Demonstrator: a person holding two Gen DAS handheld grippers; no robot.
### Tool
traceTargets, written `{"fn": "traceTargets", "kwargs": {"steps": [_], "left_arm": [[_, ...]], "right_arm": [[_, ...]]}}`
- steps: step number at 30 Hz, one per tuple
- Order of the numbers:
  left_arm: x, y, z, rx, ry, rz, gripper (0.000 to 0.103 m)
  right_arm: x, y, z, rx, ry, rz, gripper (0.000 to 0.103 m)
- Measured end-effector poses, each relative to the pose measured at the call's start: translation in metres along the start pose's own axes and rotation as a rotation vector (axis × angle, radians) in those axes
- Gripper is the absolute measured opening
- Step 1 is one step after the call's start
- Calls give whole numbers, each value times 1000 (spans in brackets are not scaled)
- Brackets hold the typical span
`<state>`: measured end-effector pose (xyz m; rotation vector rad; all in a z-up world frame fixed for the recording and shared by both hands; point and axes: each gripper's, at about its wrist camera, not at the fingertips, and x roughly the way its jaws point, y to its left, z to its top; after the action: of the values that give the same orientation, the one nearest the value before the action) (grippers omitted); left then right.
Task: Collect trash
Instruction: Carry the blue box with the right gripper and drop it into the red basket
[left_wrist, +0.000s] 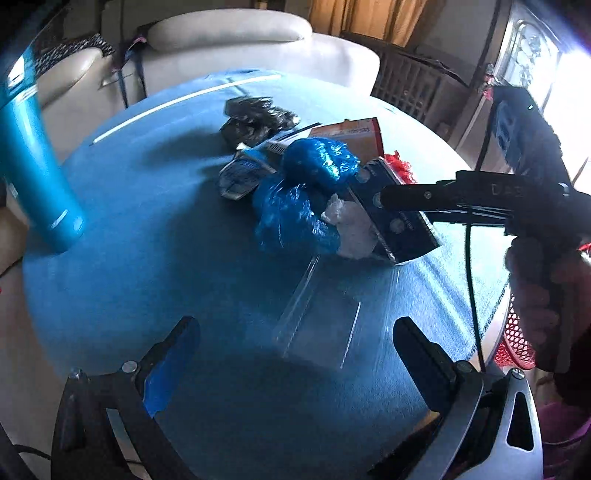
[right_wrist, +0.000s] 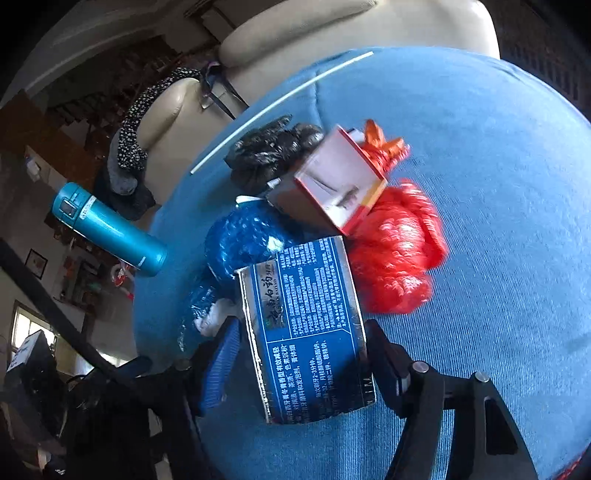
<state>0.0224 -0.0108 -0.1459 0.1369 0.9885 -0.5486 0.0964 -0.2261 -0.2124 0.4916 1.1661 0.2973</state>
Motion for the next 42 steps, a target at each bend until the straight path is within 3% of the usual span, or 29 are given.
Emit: {"fn": "traceTargets", "kwargs": {"steps": [6,9,11,19,27,33,38,42], "left_arm": [[3,-15,5,82,-27,-37,100],[7,-23,4,102,-11,-47,80],[12,-23,2,106,10,-40,59],[-10,-47,-12,155,-23,-56,57],[-43,-138,6,369,-74,-227,57],[-30,-238,35,558,-94,-343,59],[3,-311,37,668,-22,-401,68],[21,-324,40,656,20,-402,70]], "right_arm": [[-34,0,-6,-24,-47,2,63],[-54,-10,-14,11,-62,13,63],[-71,-19,-23,32,-82,17,63],[-134,-57,-67,108,-186,4,63],[-223,-121,-115,234,-356,-123,63],[-267,-179,-159,374,-419,-235,65],[-274,-223,-186,519,-406,-226,67],[-276,-242,-199,599,-404,-184,75]]}}
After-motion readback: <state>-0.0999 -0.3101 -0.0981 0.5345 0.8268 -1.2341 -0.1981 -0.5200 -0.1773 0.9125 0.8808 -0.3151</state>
